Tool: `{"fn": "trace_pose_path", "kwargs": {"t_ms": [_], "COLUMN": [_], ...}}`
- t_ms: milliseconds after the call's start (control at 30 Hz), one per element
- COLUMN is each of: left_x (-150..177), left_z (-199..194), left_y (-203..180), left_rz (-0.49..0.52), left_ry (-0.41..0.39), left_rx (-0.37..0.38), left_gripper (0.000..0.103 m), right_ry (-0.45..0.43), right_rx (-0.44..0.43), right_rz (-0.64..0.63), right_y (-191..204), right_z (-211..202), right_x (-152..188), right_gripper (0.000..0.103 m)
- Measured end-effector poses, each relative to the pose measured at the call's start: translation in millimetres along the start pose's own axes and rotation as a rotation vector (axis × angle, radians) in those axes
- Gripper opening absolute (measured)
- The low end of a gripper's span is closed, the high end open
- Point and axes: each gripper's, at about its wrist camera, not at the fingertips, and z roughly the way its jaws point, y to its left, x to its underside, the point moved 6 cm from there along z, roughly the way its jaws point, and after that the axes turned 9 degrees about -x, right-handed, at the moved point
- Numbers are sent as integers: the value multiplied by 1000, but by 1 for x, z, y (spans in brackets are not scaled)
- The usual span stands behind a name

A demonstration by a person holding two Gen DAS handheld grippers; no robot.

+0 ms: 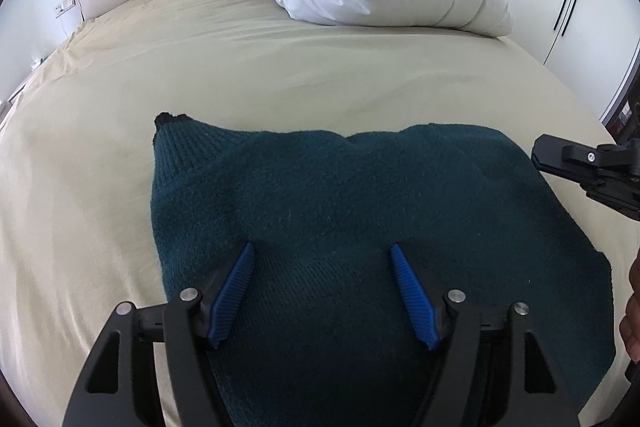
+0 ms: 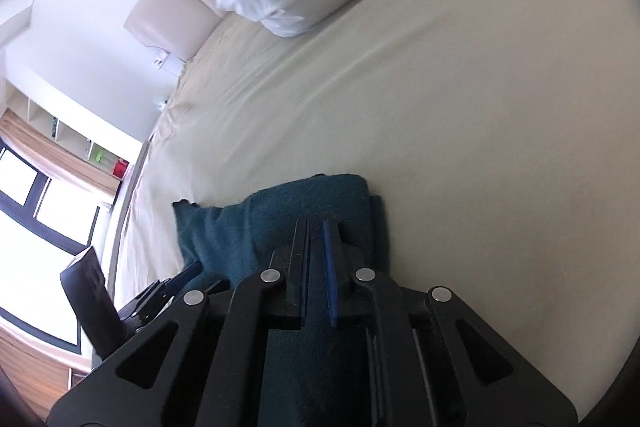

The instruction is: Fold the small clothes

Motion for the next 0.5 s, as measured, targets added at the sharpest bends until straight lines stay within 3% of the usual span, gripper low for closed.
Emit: {"fn": "trace_pose_path", "kwargs": {"t_ms": [100,167,200,233,333,500], "left_x": [1,2,2,3,2,0], "left_z": [-1,0,0,1,2,4], "left_y": [1,3,3,3,4,3], "left_rz": [3,2,5,7,10,12], "left_ry": [1,1,0,-2,-4,-7], "left_rx": [-3,-4,-8,-11,-11,-15], "left_gripper": [74,74,74,74,74,75], "right_ry": [39,58,68,85,50,-41], "right_rx": [-39,-26,-15,2,-34,30], "right_rz": [-69,-86,-65,-25,31,24], "right_y": [27,31,26,13,-15,-16], "right_z": [3,12,18,26,31,-3], "right_x": [2,-1,-3,-4,-11,-12], "right_gripper": [10,23,35,37,19,26]}}
